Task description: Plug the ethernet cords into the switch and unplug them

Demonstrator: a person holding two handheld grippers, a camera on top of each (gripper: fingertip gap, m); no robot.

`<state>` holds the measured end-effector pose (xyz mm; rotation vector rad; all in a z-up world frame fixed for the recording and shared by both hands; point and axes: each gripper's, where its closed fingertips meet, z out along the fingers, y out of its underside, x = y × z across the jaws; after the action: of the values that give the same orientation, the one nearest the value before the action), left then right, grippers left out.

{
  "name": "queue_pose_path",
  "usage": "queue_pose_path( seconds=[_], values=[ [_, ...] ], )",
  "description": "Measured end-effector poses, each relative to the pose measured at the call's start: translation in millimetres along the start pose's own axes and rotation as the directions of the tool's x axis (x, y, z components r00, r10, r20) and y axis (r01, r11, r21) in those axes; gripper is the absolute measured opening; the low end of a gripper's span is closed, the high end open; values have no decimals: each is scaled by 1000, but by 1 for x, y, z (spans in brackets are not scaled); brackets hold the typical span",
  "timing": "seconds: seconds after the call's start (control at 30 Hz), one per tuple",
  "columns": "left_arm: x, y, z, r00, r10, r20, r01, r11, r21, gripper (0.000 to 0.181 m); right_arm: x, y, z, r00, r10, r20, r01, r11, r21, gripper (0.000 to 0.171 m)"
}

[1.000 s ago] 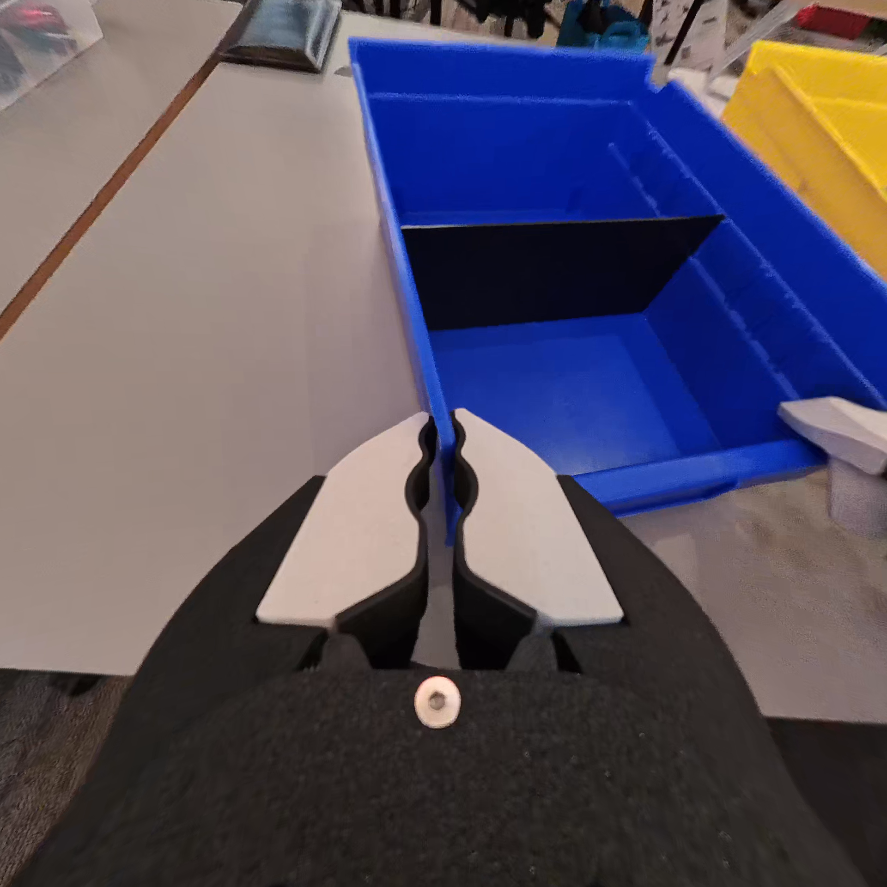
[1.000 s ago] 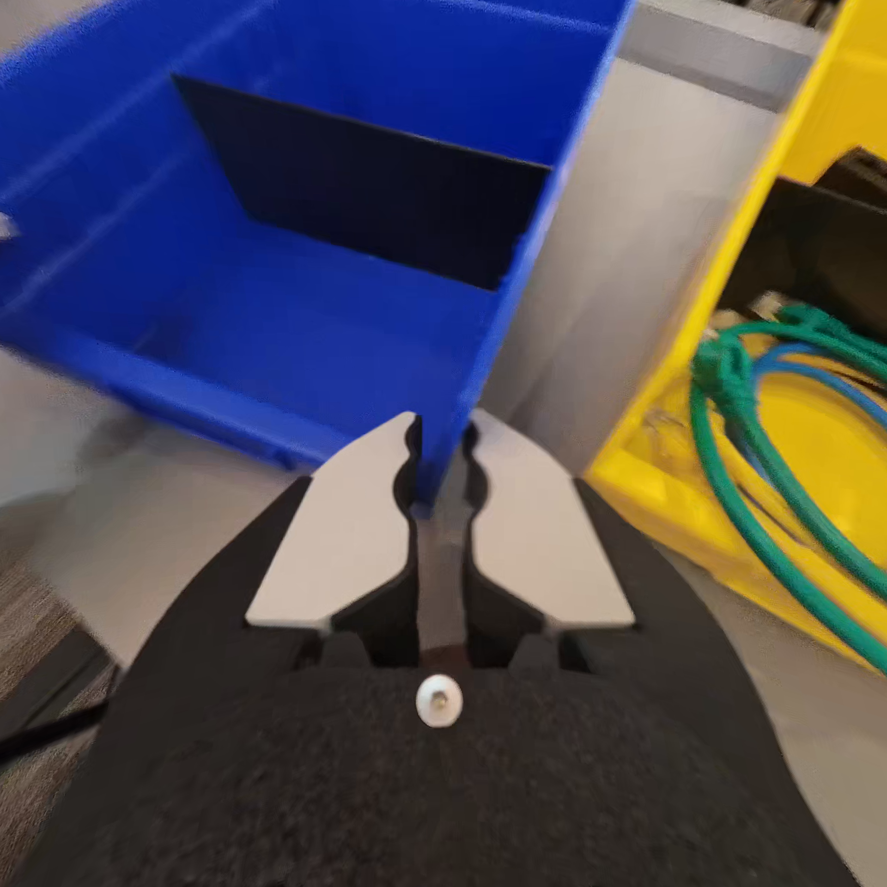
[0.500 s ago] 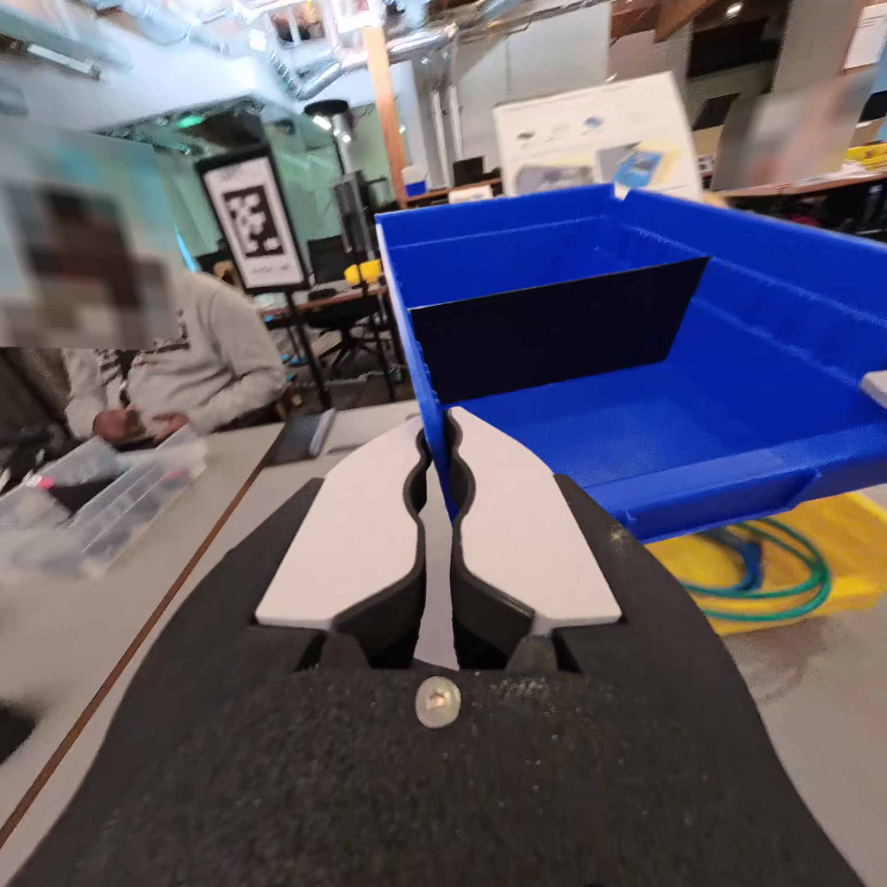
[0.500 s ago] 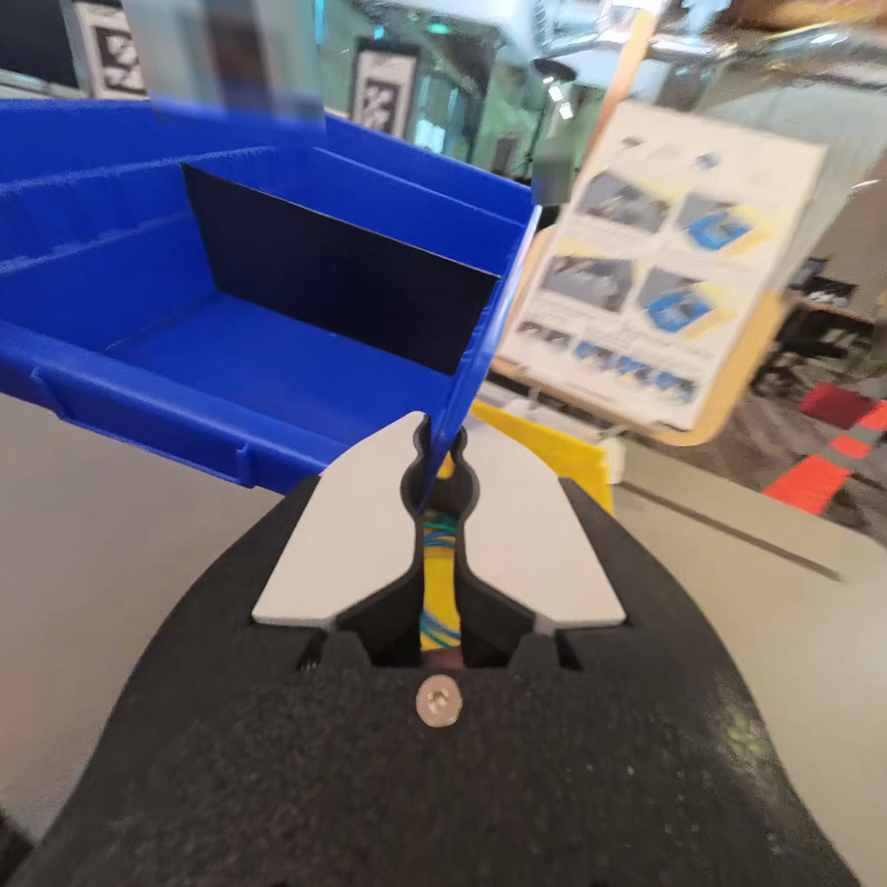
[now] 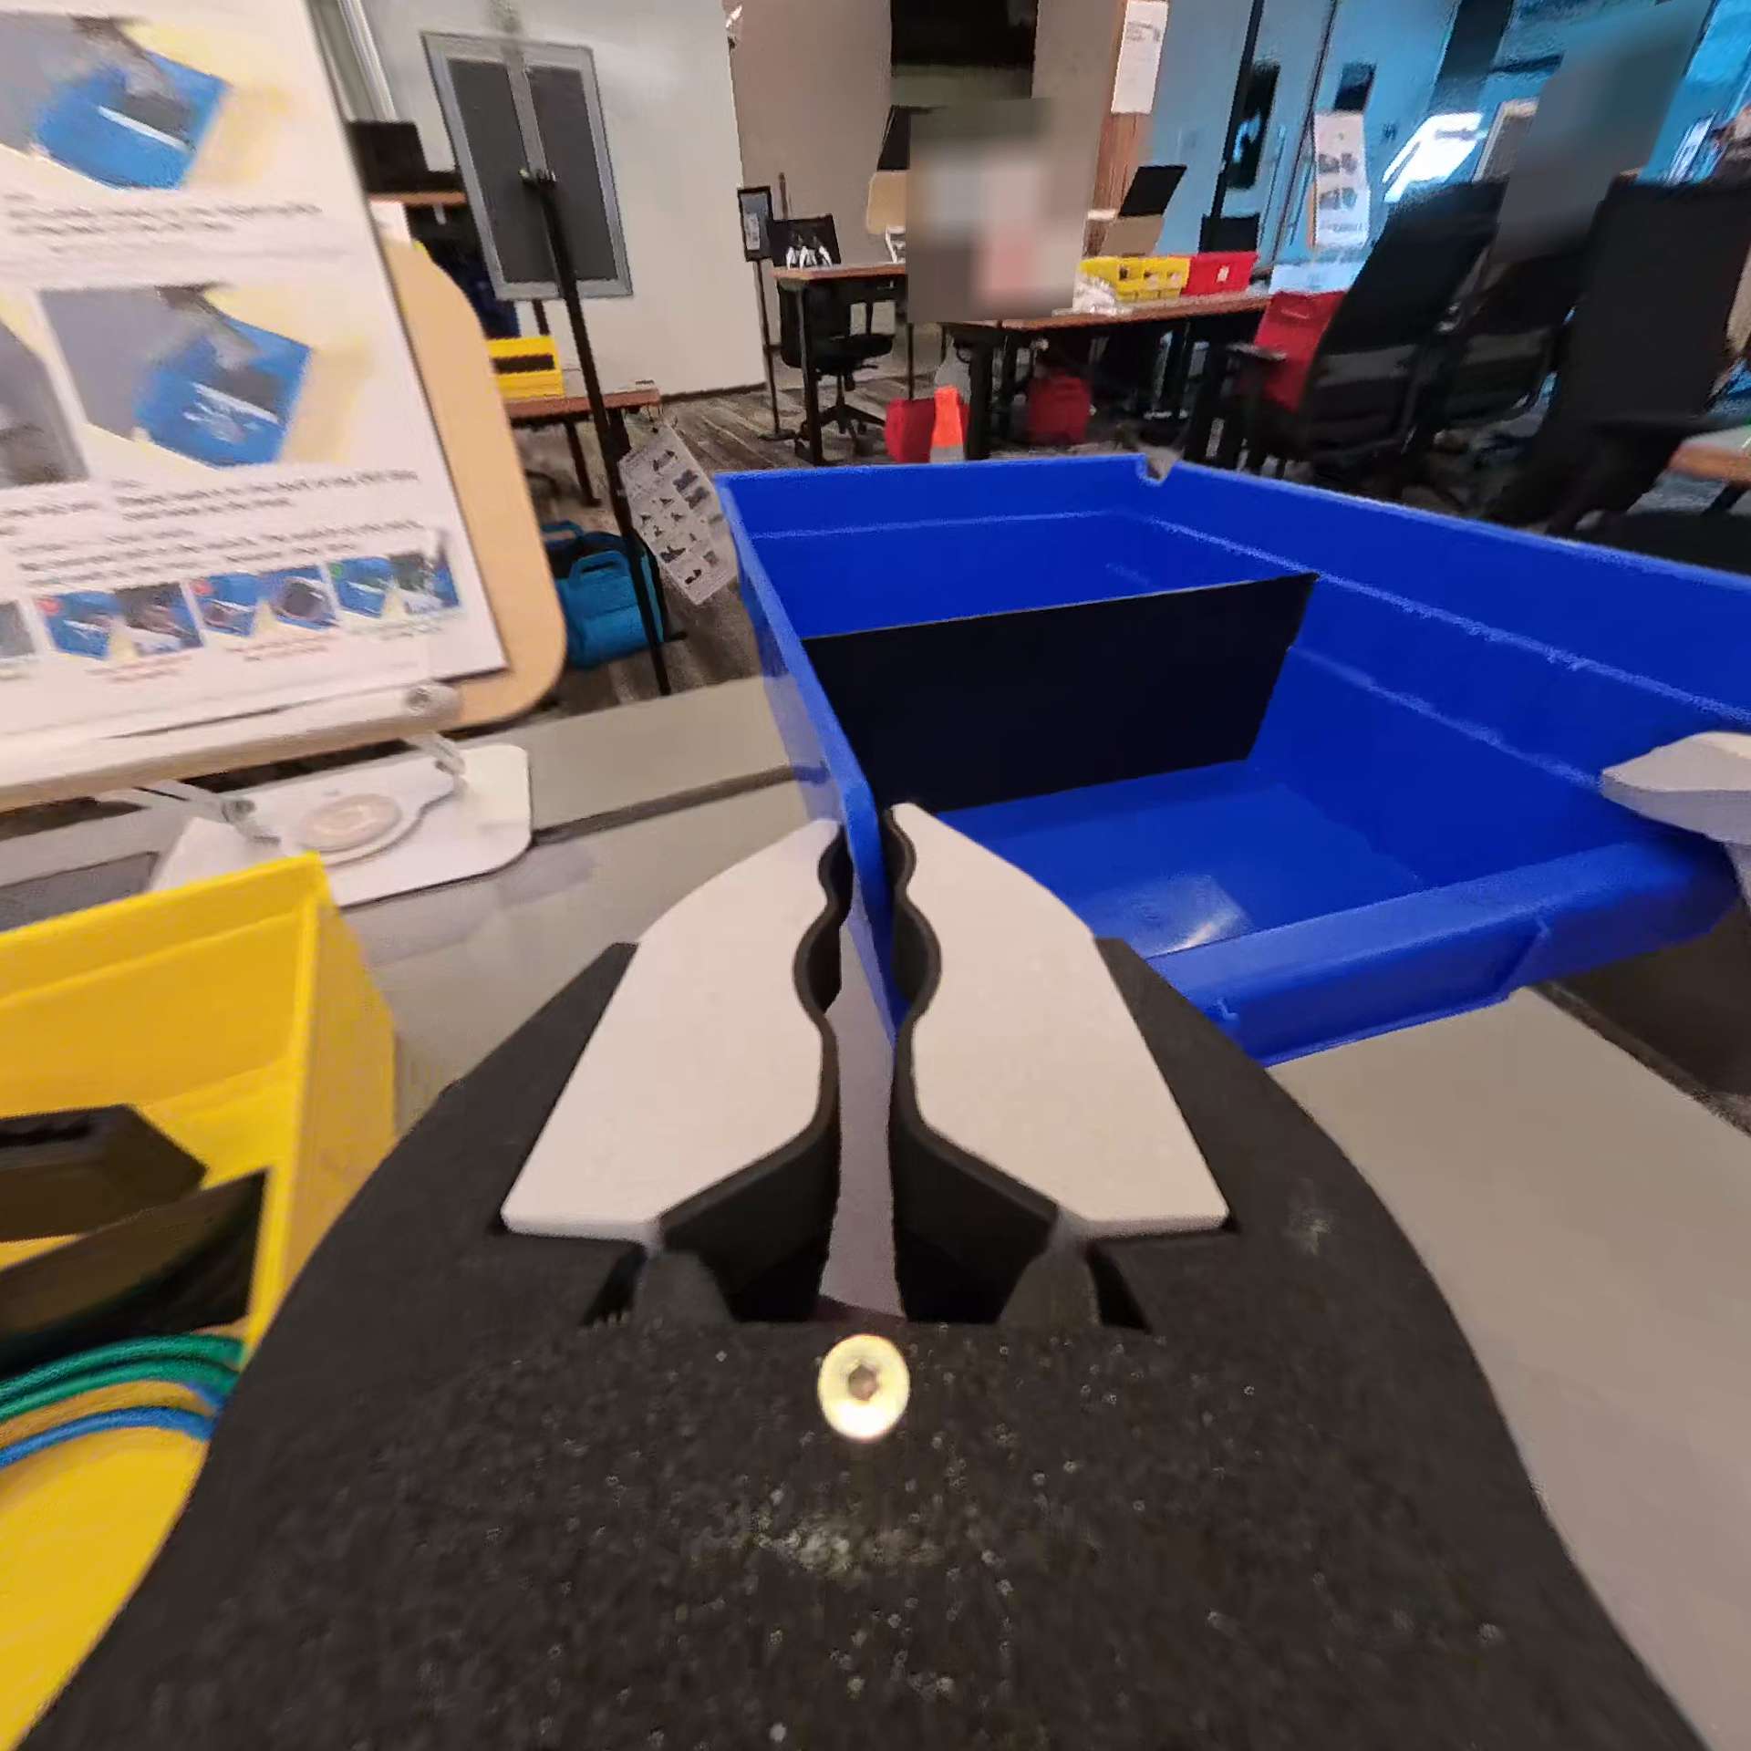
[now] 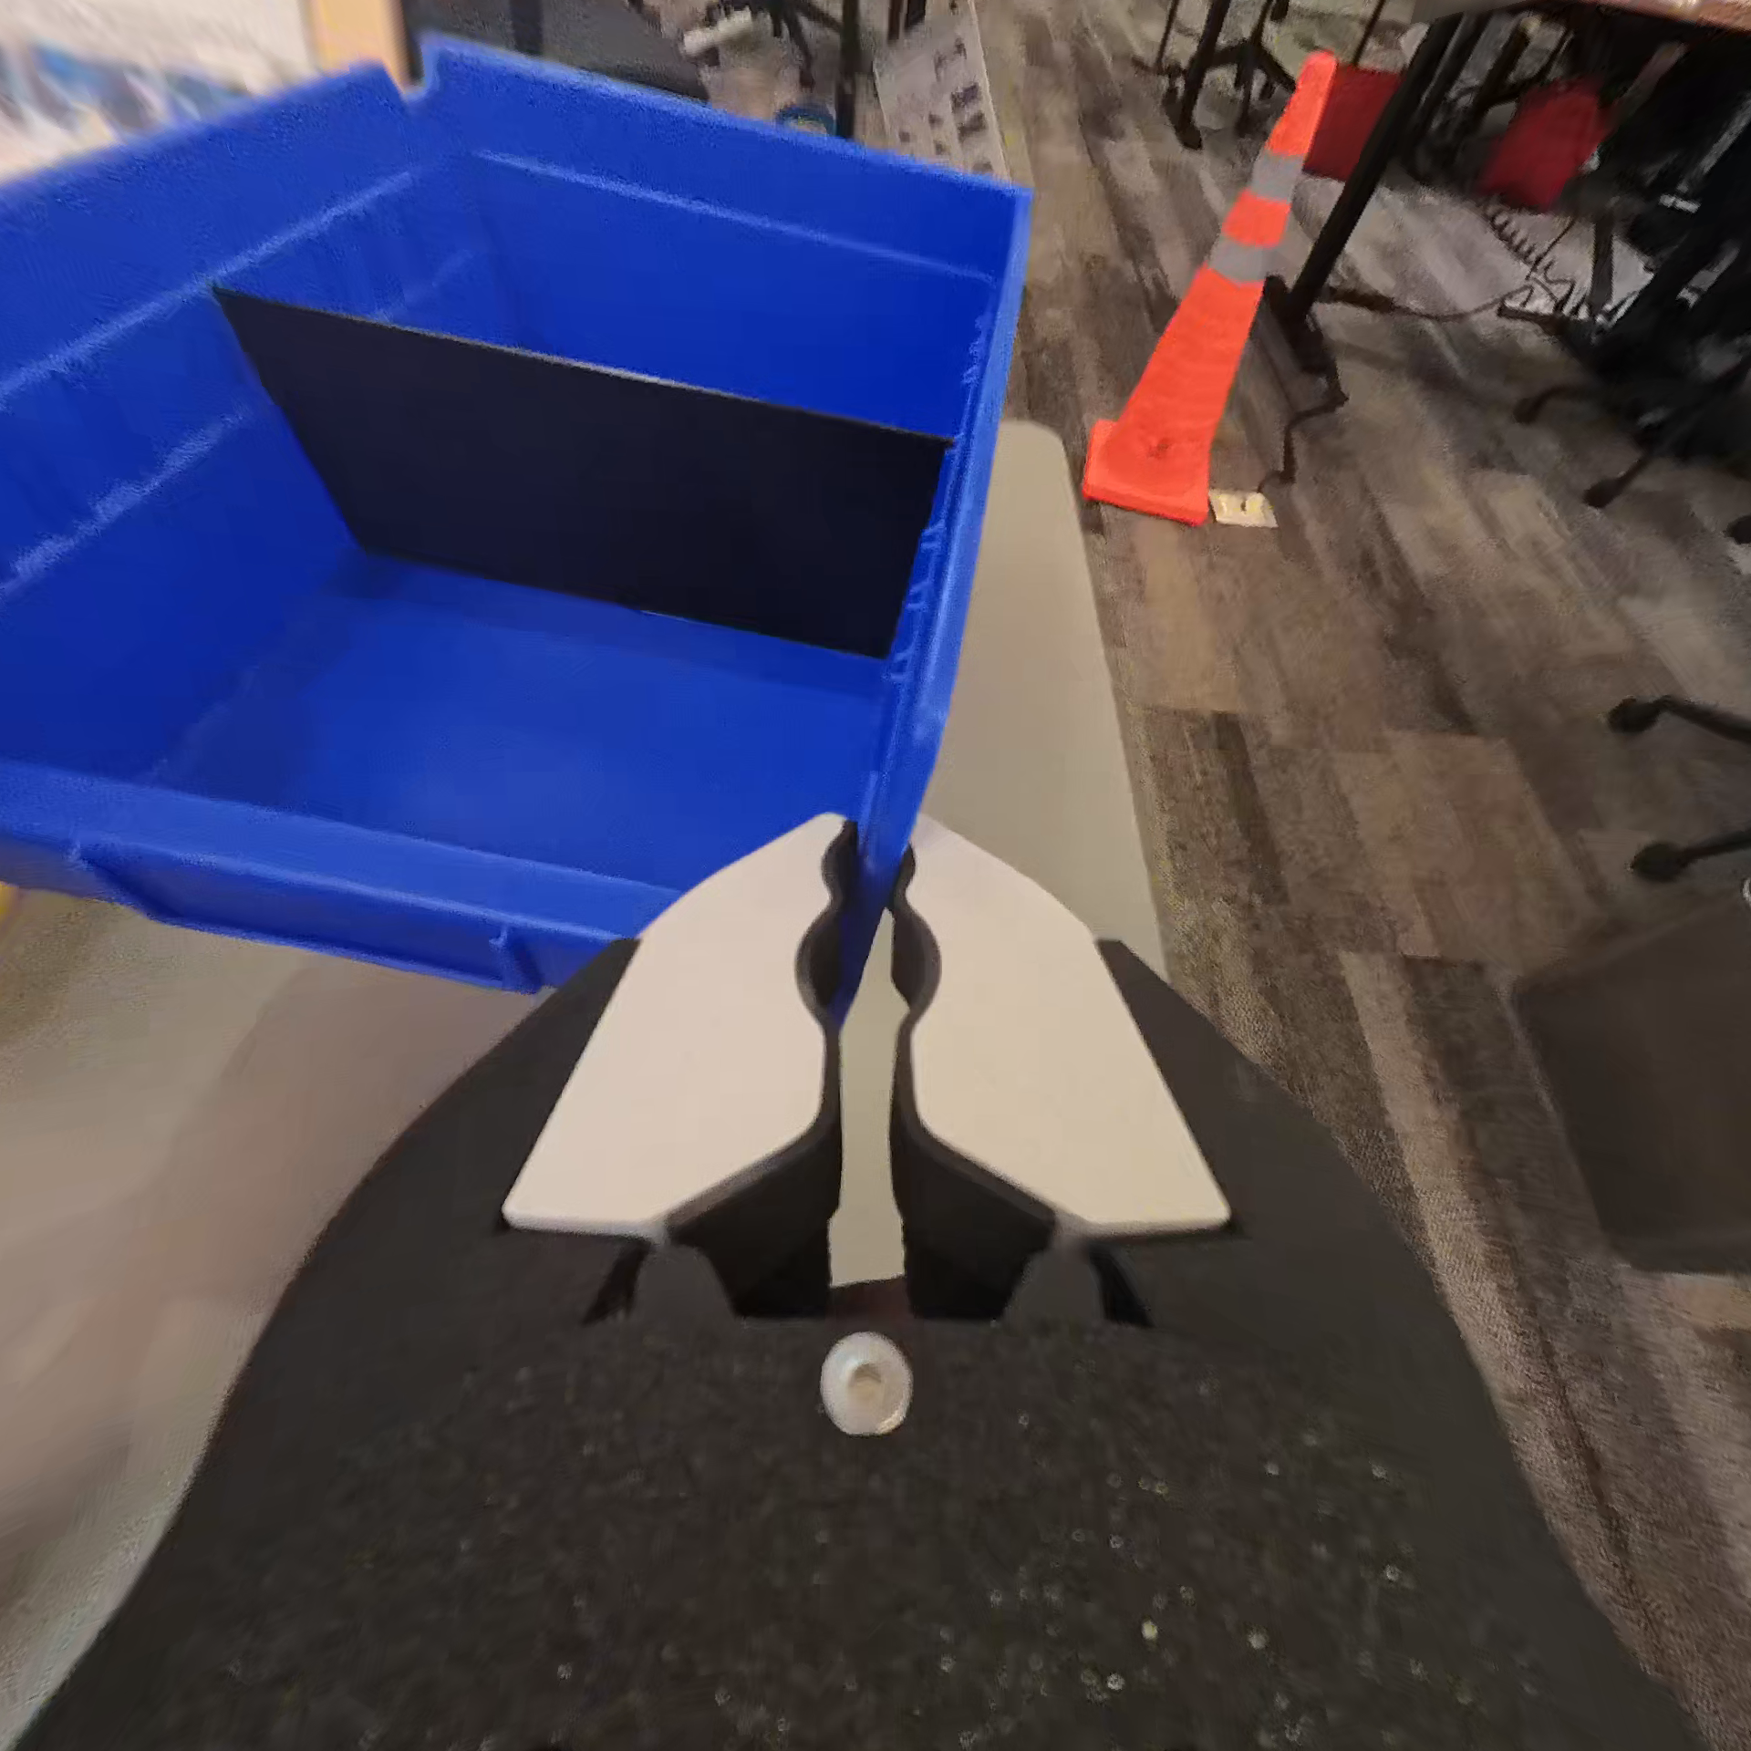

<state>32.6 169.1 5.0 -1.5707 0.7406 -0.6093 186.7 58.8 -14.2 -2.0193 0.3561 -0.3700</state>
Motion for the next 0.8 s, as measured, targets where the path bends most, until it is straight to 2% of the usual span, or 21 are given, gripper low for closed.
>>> queue_pose_path(
  seconds=[0.1, 0.23, 0.33, 0.4, 0.53, 0.63, 0.7, 0.8],
  values=[
    [23, 38, 13, 1000, -4, 4, 4, 999, -40, 4, 22, 43, 19, 1000, -10, 17, 11, 998, -61, 5],
    [28, 84, 25, 999, -49, -1, 48, 992, -115, 5, 23, 81, 42, 997, -46, 69, 54, 991, -122, 5],
    [23, 99, 25, 1000, 2, 20, 0, 993, -114, 5, 16, 97, 49, 992, -45, 119, 64, 986, -154, 6],
    [24, 109, 22, 999, -35, 4, 35, 990, -138, 5, 12, 106, 51, 988, -29, 150, 57, 981, -186, 7],
    [37, 140, 16, 992, -99, -79, 79, 971, -228, 8, 17, 137, 61, 991, -9, 131, 54, 939, -340, 7],
    [39, 144, 12, 992, -82, -98, 58, 972, -226, 9, 14, 144, 73, 992, -27, 127, 69, 936, -344, 10],
    [44, 143, 9, 988, -79, -133, 45, 968, -246, 19, 18, 143, 76, 993, -55, 109, 88, 939, -331, 12],
    [41, 135, 3, 986, -67, -154, 28, 970, -243, 19, 23, 143, 76, 996, -42, 84, 68, 937, -343, 22]
  ],
)
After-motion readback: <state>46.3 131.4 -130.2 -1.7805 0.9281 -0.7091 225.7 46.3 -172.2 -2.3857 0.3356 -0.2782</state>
